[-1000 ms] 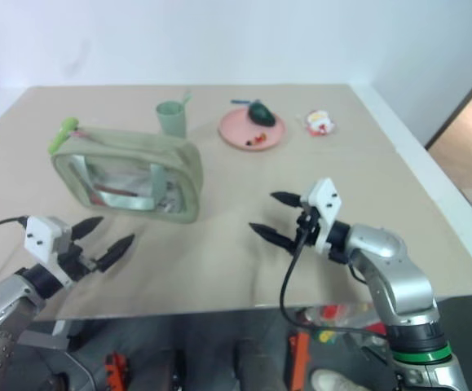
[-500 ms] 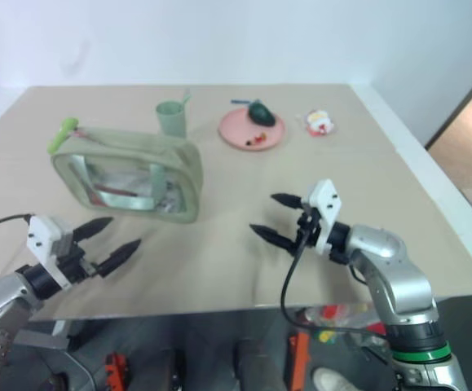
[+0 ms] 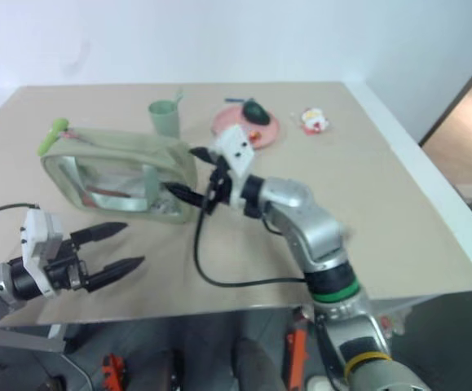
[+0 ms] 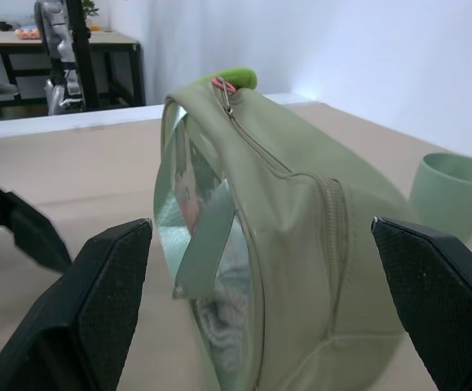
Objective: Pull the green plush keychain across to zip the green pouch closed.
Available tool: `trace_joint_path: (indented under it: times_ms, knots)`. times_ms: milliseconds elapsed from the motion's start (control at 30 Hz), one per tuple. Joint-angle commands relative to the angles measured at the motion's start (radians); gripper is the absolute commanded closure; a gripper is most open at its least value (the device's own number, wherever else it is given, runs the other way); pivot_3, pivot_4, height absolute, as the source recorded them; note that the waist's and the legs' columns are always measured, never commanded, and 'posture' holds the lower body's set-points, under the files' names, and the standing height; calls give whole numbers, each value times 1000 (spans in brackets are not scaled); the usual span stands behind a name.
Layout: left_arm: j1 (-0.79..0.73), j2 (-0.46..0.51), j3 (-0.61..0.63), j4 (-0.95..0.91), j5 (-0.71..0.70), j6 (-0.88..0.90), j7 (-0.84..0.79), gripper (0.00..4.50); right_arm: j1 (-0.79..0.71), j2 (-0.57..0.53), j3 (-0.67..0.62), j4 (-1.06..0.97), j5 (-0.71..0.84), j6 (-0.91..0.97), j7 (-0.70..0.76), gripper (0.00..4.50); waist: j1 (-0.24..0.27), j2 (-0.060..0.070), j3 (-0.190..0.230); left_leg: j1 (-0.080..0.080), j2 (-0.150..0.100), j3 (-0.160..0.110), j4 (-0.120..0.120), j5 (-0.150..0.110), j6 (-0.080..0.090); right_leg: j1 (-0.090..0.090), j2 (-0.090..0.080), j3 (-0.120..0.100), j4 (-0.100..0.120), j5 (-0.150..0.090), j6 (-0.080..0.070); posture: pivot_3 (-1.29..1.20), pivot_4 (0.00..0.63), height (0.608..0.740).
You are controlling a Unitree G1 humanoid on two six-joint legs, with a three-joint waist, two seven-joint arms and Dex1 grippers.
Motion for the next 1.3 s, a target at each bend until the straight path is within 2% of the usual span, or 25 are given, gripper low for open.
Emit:
trace_joint_path:
  times_ms: [33,100,200,333,400,533,800,900,1033,1200,1300]
  knots:
    - [-7,-5,0,-33,-10,5,21,42,-41,35,4,43,-37,-43,-18,33,0,0,0,-1,0,0,0,0,0,-1,-1,0,0,0,1,0,150,740]
    - [-9,-10,-9,-42,-3,1,32,42,-45,47,8,75,-58,-62,-18,33,0,0,0,-1,-1,0,0,0,0,-1,-1,0,0,1,3,0,150,740]
    - [-16,-21,-14,-51,14,-9,60,0,-46,59,-5,87,-52,-74,-1,835,1,0,0,-1,-1,-2,0,0,0,-1,-1,-2,0,1,3,0,150,740]
    - [-16,-21,-26,-51,34,-12,66,0,-44,66,-10,89,-53,-82,6,2151,1,0,0,-1,0,-4,0,0,0,0,0,-4,1,2,2,0,150,740]
    - [-17,-23,-35,-54,40,-14,70,0,-42,70,-9,88,-54,-86,8,2992,1,0,0,-1,0,-4,0,0,0,0,0,-5,1,2,2,0,150,740]
    - [-26,-28,-51,-56,47,-14,82,0,-39,78,-7,81,-52,-88,14,4360,1,0,0,-1,0,-5,0,0,0,0,1,-6,1,2,2,0,150,740]
    - [-75,-39,-68,-45,43,-5,90,0,-43,71,-16,72,-59,-129,34,4439,5,0,0,-3,0,-6,1,0,0,0,0,-8,1,2,2,0,150,740]
    - [-87,-42,-76,-49,34,0,87,0,-52,26,-57,61,-30,-157,96,4439,6,0,0,-3,0,-6,1,0,0,0,0,-7,1,2,2,0,150,740]
    - [-101,-42,-82,-56,21,10,88,0,-49,-80,-117,74,2,-205,208,4439,17,0,0,-4,-1,-7,1,0,0,0,-1,-9,1,2,2,0,150,740]
    - [-111,-40,-95,-77,3,29,93,0,0,-274,-196,132,33,-284,403,4439,25,0,0,-4,-1,-7,1,0,0,0,-1,-9,0,1,2,0,150,740]
    - [-115,-39,-100,-88,-2,38,100,0,24,-352,-223,183,25,-319,463,4439,26,0,0,-3,-1,-7,1,0,0,1,-1,-9,0,1,2,0,150,740]
